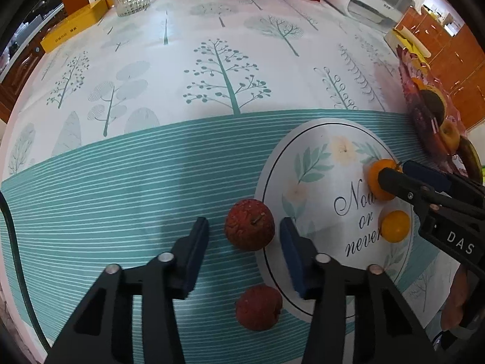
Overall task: Organize fruits
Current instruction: 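Grasp a small red fruit with the left tool while the right tool grasps a tangerine, then carry the red fruit and tangerine over the pink bowl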
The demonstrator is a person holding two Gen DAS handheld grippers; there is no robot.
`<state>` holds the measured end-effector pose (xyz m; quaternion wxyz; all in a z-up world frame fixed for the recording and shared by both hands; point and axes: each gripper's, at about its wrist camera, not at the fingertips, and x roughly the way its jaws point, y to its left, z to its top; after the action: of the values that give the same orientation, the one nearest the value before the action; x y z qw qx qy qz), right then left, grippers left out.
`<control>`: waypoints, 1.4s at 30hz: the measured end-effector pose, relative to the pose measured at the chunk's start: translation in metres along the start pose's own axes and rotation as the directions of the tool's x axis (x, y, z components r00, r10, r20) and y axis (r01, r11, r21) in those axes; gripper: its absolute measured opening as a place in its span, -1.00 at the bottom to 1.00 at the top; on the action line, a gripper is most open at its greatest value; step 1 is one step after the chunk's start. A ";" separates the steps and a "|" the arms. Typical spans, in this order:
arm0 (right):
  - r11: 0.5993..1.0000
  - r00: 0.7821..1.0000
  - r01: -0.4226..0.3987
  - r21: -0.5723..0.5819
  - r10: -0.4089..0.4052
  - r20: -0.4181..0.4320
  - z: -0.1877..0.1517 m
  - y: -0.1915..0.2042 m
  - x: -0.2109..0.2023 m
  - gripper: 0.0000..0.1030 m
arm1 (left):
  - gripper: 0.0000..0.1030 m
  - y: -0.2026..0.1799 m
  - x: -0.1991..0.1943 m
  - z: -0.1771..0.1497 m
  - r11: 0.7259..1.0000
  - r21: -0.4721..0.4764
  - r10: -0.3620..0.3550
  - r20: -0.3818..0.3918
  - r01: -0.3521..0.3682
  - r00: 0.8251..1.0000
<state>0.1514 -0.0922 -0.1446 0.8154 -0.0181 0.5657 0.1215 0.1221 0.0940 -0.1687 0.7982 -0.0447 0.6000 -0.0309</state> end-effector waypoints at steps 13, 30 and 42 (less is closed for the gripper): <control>0.999 1.000 -0.008 -0.046 0.007 -0.014 -0.001 0.006 0.010 -0.23 | -0.41 -0.001 -0.001 -0.003 1.000 -0.016 0.005 0.013 -0.005 1.000; 0.995 0.995 -0.006 -0.100 0.015 0.097 -0.032 0.015 -0.052 -0.24 | -0.41 -0.025 -0.057 -0.023 0.999 0.041 0.032 0.113 -0.037 0.993; 0.997 0.986 0.012 -0.077 0.001 0.168 -0.057 -0.022 -0.102 -0.24 | -0.41 -0.091 -0.093 -0.024 0.992 0.125 0.008 0.161 -0.029 0.987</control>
<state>0.0699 -0.1409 -0.0728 0.8592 -0.0412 0.4897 0.1423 0.0740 0.0122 -0.0764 0.8451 0.0094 0.5313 -0.0578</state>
